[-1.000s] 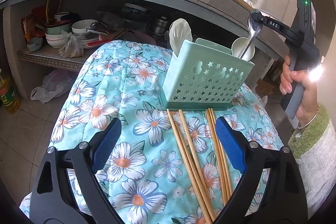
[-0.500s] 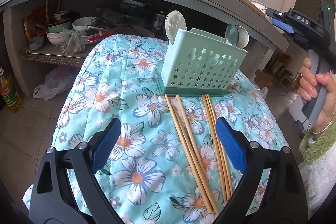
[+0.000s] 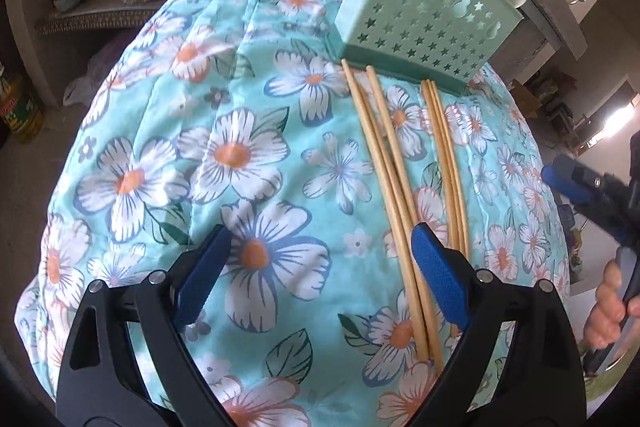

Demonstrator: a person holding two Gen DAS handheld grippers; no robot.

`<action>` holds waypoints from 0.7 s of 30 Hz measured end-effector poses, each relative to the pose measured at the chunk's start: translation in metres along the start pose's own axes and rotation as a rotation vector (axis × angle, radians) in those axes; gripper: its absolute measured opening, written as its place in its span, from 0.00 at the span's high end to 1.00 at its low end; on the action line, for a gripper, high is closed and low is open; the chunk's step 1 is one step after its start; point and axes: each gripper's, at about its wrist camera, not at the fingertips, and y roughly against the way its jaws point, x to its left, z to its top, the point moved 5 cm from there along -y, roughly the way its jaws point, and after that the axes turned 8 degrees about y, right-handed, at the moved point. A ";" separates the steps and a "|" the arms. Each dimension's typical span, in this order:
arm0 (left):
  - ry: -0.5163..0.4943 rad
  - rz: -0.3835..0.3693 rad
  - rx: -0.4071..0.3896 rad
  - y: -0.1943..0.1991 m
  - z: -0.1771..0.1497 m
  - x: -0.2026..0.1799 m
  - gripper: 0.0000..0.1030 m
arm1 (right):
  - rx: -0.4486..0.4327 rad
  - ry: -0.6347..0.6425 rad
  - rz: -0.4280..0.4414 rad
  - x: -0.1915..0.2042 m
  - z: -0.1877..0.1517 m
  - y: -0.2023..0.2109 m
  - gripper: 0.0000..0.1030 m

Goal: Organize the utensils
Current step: 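Move both tools down to the wooden chopsticks lying beside the holder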

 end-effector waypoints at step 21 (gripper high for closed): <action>0.097 -0.196 -0.049 0.010 -0.004 0.013 0.08 | 0.113 -0.206 0.161 -0.002 -0.040 -0.070 0.89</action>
